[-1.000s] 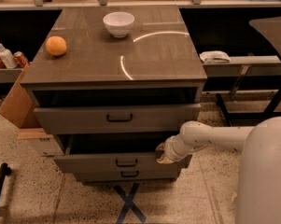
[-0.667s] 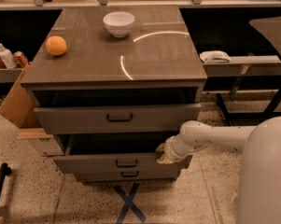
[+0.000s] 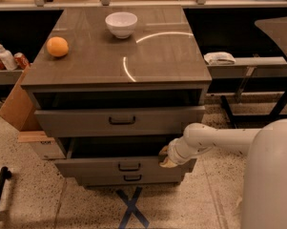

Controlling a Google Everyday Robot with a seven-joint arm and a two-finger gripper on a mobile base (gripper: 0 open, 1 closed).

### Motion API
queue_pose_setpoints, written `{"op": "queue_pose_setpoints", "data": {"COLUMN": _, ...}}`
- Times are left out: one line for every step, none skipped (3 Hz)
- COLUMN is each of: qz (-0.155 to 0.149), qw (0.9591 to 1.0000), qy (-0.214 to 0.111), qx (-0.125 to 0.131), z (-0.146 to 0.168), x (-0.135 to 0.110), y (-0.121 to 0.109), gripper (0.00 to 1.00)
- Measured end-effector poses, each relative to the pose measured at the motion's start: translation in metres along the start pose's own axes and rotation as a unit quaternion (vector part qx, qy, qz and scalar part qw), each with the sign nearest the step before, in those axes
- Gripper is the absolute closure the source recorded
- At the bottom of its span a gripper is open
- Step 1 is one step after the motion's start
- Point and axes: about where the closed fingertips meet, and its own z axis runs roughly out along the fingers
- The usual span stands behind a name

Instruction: Open middle drawer

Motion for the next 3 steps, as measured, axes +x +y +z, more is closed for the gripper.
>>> {"op": "queue_pose_setpoints", "data": {"qz": 0.000, "qw": 1.0000, "qy": -0.001, "qx": -0.002, "z": 0.0015, "x": -0.0005, "y": 0.0011, "gripper": 0.27}}
{"op": "queue_pose_setpoints", "data": {"qz": 0.000, "qw": 1.0000, "qy": -0.001, "qx": -0.002, "z": 0.0015, "x": -0.0006, "y": 0.0012, "gripper": 0.05}}
{"op": "queue_pose_setpoints", "data": {"qz": 0.000, "qw": 1.0000, "qy": -0.001, "qx": -0.003, "z": 0.0025, "x": -0.0011, "y": 0.0020, "gripper": 0.00}}
